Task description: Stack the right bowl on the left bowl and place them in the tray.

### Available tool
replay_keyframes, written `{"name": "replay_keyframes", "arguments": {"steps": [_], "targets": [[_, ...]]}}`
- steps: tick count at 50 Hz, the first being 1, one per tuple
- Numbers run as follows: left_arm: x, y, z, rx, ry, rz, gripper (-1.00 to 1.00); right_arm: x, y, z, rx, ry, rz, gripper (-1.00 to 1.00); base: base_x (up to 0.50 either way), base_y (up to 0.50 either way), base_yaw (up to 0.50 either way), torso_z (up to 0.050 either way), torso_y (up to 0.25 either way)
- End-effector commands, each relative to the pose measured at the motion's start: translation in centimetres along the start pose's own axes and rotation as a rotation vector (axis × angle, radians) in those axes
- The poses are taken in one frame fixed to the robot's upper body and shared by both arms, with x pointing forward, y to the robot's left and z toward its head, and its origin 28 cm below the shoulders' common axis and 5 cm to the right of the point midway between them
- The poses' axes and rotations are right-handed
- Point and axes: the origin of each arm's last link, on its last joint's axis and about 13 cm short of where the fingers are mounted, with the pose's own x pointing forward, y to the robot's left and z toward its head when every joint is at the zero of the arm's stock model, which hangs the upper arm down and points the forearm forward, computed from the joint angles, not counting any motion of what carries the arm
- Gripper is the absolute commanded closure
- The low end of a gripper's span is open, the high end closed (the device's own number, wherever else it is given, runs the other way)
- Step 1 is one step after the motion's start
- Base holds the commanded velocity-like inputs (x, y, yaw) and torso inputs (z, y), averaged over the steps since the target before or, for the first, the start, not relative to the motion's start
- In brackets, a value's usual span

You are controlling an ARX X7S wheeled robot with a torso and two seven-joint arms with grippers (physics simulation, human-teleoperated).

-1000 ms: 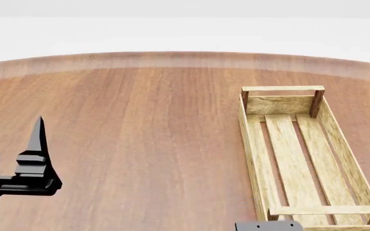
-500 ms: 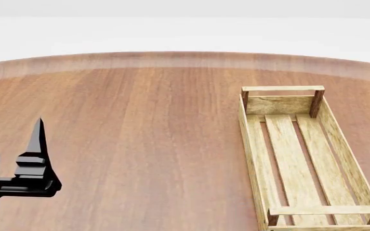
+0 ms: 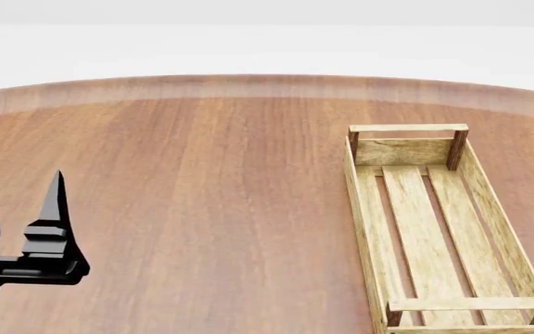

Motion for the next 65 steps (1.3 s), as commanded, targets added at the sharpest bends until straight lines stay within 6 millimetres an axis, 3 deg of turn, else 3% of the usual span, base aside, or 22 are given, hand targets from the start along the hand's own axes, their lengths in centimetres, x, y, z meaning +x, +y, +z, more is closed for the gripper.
{"name": "replay_keyframes", "arguments": {"steps": [1,27,45,57,65], "targets": [[0.0,0.0,0.1,0.000,-0.003,-0.001,-1.00,0.2,0.0,-0.3,-0.009,0.007,0.013,1.00,0.00,0.00,0.00,0.000,0.000],[-0.2,0.1,-0.1,-0.002,-0.002,0.006,-1.00,-0.1,0.1,0.0,0.000,-0.033,0.042,1.00,0.00,0.00,0.00,0.000,0.000],[-0.2,0.0,0.3,-0.002,-0.009,0.002,-1.00,-2.6,0.3,2.1,0.019,-0.159,0.087,1.00,0.00,0.00,0.00,0.000,0.000],[-0.3,0.0,0.4,-0.005,-0.013,0.000,-1.00,-5.6,0.6,5.2,0.045,-0.287,0.104,1.00,0.00,0.00,0.00,0.000,0.000],[-0.2,0.0,0.3,-0.005,-0.010,-0.004,-1.00,-6.3,0.8,6.0,0.047,-0.327,0.116,1.00,0.00,0.00,0.00,0.000,0.000]]}}
